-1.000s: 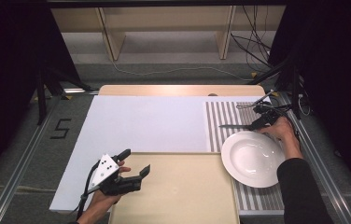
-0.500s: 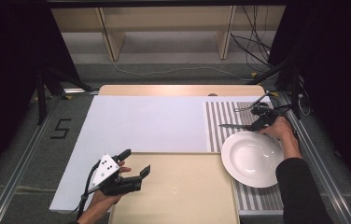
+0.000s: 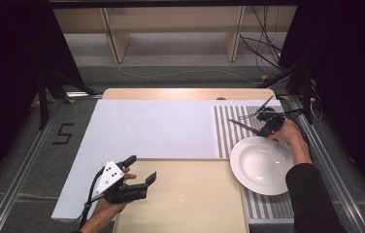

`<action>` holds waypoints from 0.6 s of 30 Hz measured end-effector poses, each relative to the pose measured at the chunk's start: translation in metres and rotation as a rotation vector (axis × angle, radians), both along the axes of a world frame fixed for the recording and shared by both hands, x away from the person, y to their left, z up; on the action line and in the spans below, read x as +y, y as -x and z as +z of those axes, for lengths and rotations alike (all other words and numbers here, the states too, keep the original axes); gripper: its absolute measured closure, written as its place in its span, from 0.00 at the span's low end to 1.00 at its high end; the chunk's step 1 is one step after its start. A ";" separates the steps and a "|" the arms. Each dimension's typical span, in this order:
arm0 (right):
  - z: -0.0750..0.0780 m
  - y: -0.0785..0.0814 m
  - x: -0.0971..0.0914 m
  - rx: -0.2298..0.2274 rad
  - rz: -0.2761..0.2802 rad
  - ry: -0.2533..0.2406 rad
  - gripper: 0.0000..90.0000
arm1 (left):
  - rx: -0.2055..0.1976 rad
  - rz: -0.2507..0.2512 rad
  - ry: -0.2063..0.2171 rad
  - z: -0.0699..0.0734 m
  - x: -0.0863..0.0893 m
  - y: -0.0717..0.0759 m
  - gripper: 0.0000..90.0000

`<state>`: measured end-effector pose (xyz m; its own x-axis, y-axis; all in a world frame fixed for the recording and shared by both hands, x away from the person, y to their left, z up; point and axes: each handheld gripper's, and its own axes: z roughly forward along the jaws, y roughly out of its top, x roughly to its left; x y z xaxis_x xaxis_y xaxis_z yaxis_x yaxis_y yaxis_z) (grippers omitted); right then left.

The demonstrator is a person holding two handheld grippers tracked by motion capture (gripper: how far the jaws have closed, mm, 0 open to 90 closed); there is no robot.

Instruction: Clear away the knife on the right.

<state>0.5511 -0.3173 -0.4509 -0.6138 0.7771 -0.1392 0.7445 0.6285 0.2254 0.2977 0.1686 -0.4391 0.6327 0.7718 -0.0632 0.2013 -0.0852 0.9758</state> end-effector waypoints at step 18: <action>0.003 0.004 0.003 -0.031 0.035 0.042 0.86 | 0.000 0.004 -0.002 0.000 0.000 0.000 0.14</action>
<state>0.5473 -0.3145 -0.4482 -0.6356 0.7480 -0.1908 0.7147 0.6636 0.2209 0.2981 0.1687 -0.4391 0.6299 0.7742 -0.0617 0.2014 -0.0862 0.9757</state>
